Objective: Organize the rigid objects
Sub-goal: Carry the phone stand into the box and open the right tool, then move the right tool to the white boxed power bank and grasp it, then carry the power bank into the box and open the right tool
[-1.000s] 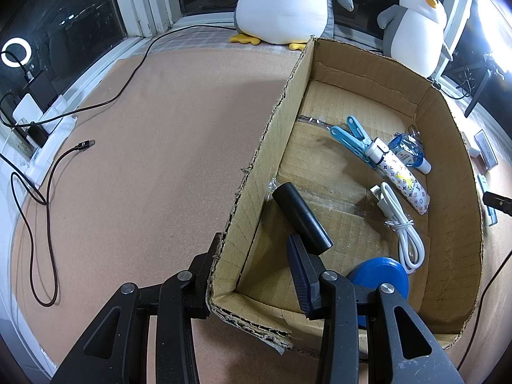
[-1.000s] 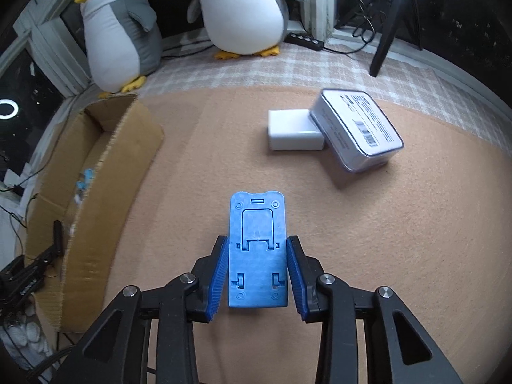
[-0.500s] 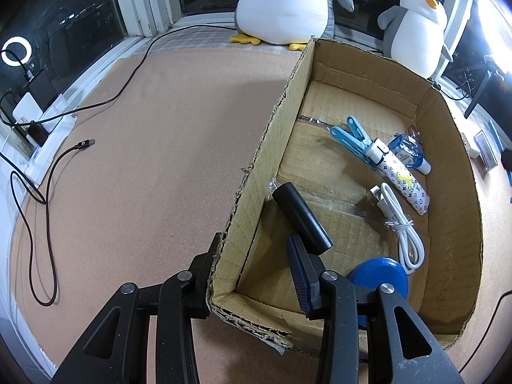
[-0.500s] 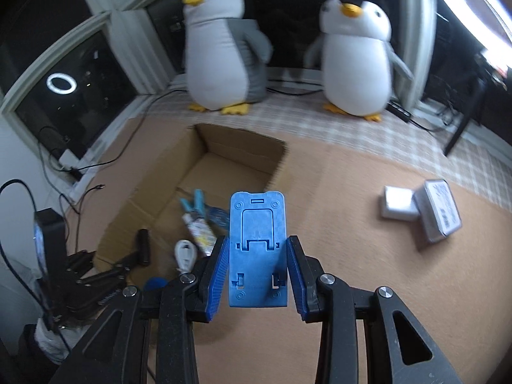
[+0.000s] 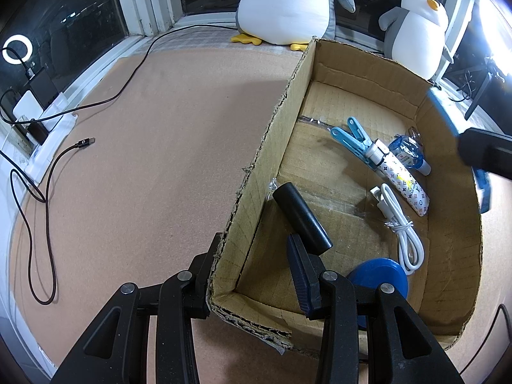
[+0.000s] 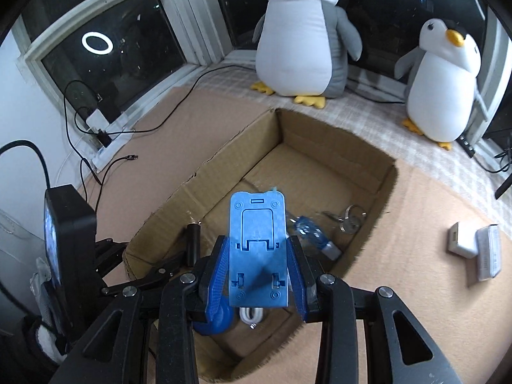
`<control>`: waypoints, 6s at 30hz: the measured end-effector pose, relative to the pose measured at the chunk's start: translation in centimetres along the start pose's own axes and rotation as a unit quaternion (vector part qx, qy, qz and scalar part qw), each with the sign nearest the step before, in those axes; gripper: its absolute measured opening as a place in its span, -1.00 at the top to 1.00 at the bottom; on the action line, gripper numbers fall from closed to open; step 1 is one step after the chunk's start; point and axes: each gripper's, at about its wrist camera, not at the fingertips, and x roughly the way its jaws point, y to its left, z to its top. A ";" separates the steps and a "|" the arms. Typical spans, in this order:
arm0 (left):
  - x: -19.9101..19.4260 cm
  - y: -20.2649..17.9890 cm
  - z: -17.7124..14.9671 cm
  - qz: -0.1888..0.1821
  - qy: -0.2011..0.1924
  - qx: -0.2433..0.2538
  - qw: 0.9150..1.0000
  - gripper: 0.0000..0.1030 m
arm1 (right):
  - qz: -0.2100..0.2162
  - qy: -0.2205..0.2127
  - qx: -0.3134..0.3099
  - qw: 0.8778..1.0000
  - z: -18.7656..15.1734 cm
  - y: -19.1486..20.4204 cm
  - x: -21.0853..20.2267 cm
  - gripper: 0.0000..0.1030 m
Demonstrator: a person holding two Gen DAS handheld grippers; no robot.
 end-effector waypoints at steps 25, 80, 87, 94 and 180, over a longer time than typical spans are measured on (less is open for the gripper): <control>0.0 0.1 0.0 -0.001 -0.001 -0.001 1.000 0.19 | 0.018 0.029 -0.009 0.999 0.0 1.4 3.4 0.06; 0.2 -0.2 0.0 0.006 -0.002 0.005 1.000 0.18 | -0.073 0.025 0.232 0.970 2.4 -26.9 0.3 0.00; 0.2 -0.2 -0.1 0.008 -0.004 0.006 1.000 0.18 | -0.074 0.024 0.256 0.963 -1.5 -27.6 -0.9 0.00; 0.2 -0.2 -0.1 0.008 -0.004 0.005 1.000 0.18 | -0.068 0.007 0.301 0.951 -5.4 -29.6 -3.8 -0.01; 0.1 -0.3 -0.3 0.009 -0.006 0.004 1.000 0.16 | -0.043 -0.058 0.005 0.997 1.7 -8.5 -4.1 -0.31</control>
